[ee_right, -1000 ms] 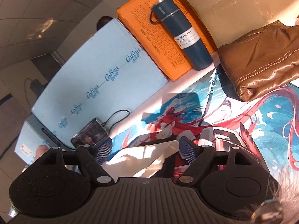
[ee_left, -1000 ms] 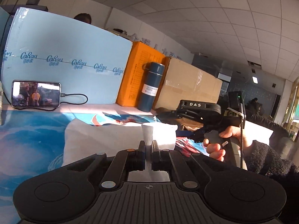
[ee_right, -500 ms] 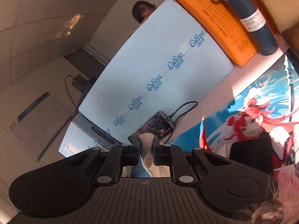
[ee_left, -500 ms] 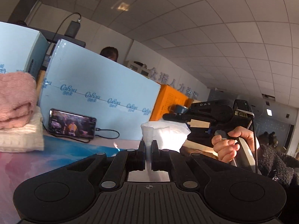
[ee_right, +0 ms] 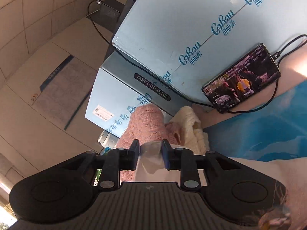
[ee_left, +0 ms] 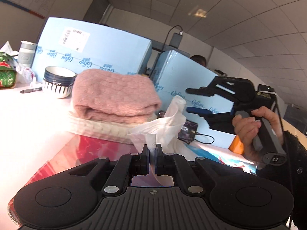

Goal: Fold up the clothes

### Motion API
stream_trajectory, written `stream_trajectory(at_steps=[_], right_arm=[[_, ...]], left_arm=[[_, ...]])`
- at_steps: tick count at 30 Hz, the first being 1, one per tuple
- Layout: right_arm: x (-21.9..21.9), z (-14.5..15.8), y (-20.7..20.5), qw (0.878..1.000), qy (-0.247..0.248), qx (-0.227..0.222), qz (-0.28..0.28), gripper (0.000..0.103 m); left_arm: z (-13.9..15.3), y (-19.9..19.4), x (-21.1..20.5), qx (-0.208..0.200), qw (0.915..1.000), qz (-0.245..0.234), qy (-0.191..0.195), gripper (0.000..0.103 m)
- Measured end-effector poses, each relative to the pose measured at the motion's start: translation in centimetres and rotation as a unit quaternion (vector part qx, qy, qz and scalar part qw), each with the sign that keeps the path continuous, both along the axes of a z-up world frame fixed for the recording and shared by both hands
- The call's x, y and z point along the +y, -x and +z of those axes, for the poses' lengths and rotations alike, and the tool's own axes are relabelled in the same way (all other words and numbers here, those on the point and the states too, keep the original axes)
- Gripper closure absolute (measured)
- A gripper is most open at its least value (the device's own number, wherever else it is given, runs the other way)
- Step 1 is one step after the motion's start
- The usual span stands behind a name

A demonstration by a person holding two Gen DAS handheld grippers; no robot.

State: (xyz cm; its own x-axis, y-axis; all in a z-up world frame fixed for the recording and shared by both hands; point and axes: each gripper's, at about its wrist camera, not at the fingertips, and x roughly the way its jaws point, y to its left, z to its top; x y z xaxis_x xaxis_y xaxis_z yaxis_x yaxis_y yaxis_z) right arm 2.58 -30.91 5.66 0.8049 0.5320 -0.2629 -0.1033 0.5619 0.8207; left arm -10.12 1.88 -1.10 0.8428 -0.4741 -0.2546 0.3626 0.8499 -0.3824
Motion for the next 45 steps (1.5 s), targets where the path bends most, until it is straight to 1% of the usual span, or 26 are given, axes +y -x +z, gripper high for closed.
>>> stream_trajectory(at_steps=[1, 2, 5, 8, 10, 11, 13, 14, 15, 17, 20, 21, 22, 23, 24, 25, 27, 29, 31, 32, 35, 38, 42, 43, 44, 45], right_arm=[[-0.6, 0.2, 0.8, 1.0, 0.003, -0.009, -0.005, 0.044], [-1.5, 0.6, 1.9, 1.0, 0.012, -0.019, -0.011, 0.043], [-4.4, 1.7, 6.7, 0.994, 0.088, -0.03, -0.061, 0.038], [-7.7, 1.5, 12.7, 0.975, 0.169, -0.019, -0.141, 0.033], [-9.6, 0.6, 16.7, 0.961, 0.194, 0.009, -0.198, 0.026], [-10.5, 0.2, 18.6, 0.952, 0.205, 0.024, -0.226, 0.025], [-11.8, -1.0, 21.6, 0.941, 0.202, 0.058, -0.264, 0.024], [-12.4, -1.9, 22.8, 0.939, 0.192, 0.077, -0.274, 0.024], [-12.9, -2.9, 24.1, 0.938, 0.178, 0.096, -0.28, 0.024], [-13.2, -4.4, 25.7, 0.941, 0.16, 0.125, -0.27, 0.024], [-11.8, -5.6, 26.1, 0.945, 0.169, 0.151, -0.237, 0.025], [-11.1, -5.9, 25.9, 0.945, 0.181, 0.154, -0.224, 0.027], [-10.2, -5.9, 25.8, 0.943, 0.205, 0.149, -0.216, 0.031], [-9.5, -5.8, 25.6, 0.937, 0.238, 0.146, -0.209, 0.04], [-8.9, -5.8, 25.3, 0.93, 0.272, 0.145, -0.201, 0.072], [-8.6, -5.9, 25.2, 0.927, 0.292, 0.141, -0.19, 0.087], [-8.4, -6.2, 24.9, 0.922, 0.322, 0.132, -0.171, 0.092], [-8.8, -6.2, 24.7, 0.911, 0.356, 0.124, -0.166, 0.093], [-10.2, -6.2, 24.7, 0.898, 0.375, 0.128, -0.19, 0.093], [-11.0, -6.2, 24.8, 0.895, 0.376, 0.13, -0.201, 0.093], [-13.2, -6.2, 25.8, 0.888, 0.374, 0.138, -0.23, 0.093], [-14.3, -6.2, 27.3, 0.881, 0.372, 0.147, -0.251, 0.093], [-14.8, -6.3, 28.7, 0.88, 0.368, 0.148, -0.262, 0.091], [-14.7, -6.2, 28.9, 0.879, 0.369, 0.144, -0.264, 0.086], [-14.6, -6.1, 29.1, 0.876, 0.375, 0.143, -0.269, 0.081], [-14.6, -5.9, 29.1, 0.867, 0.386, 0.141, -0.281, 0.065]], left_arm=[[-0.4, -0.4, 0.4, 0.013, 0.9999, 0.007, 0.002, 0.099], [-0.6, -0.8, 0.7, 0.021, 0.9997, 0.01, 0.005, 0.099], [-1.2, -1.6, 1.2, 0.038, 0.9991, 0.014, 0.009, 0.099], [-1.6, -1.9, 1.3, 0.043, 0.999, 0.011, 0.006, 0.099], [-1.6, -2.2, 1.1, 0.047, 0.9988, 0.01, 0.004, 0.099], [-1.6, -2.4, 1.0, 0.05, 0.9987, 0.011, 0.003, 0.099], [-1.7, -2.5, 1.0, 0.054, 0.9984, 0.015, 0.001, 0.099], [-1.7, -2.6, 1.0, 0.055, 0.9983, 0.018, 0.001, 0.099], [-1.6, -2.6, 1.0, 0.056, 0.9982, 0.02, 0.0, 0.099], [-1.5, -2.4, 0.7, 0.056, 0.9981, 0.024, -0.004, 0.099], [-1.2, -2.2, 0.1, 0.052, 0.9981, 0.029, -0.018, 0.099], [-1.1, -2.2, 0.0, 0.052, 0.998, 0.03, -0.021, 0.099], [-1.0, -2.1, -0.2, 0.052, 0.9979, 0.032, -0.023, 0.099], [-1.0, -2.1, -0.2, 0.053, 0.9978, 0.033, -0.024, 0.099], [-0.9, -2.0, -0.4, 0.053, 0.9977, 0.033, -0.027, 0.099], [-0.9, -2.0, -0.5, 0.053, 0.9976, 0.033, -0.029, 0.099], [-0.7, -1.8, -0.8, 0.053, 0.9974, 0.033, -0.033, 0.099], [-0.7, -1.6, -1.2, 0.054, 0.9974, 0.03, -0.036, 0.099], [-0.6, -1.5, -1.8, 0.054, 0.9976, 0.018, -0.038, 0.099], [-0.6, -1.4, -2.2, 0.054, 0.9977, 0.01, -0.04, 0.099], [-0.7, -1.3, -3.7, 0.058, 0.9971, -0.02, -0.045, 0.099], [-0.7, -0.9, -5.1, 0.058, 0.9958, -0.046, -0.053, 0.099], [-0.4, 0.2, -5.2, 0.061, 0.9952, -0.057, -0.052, 0.099], [-0.3, 0.6, -4.9, 0.064, 0.9951, -0.054, -0.053, 0.099], [-0.3, 0.9, -4.6, 0.067, 0.9949, -0.053, -0.054, 0.099], [-0.4, 1.3, -4.4, 0.073, 0.9944, -0.051, -0.056, 0.099]])
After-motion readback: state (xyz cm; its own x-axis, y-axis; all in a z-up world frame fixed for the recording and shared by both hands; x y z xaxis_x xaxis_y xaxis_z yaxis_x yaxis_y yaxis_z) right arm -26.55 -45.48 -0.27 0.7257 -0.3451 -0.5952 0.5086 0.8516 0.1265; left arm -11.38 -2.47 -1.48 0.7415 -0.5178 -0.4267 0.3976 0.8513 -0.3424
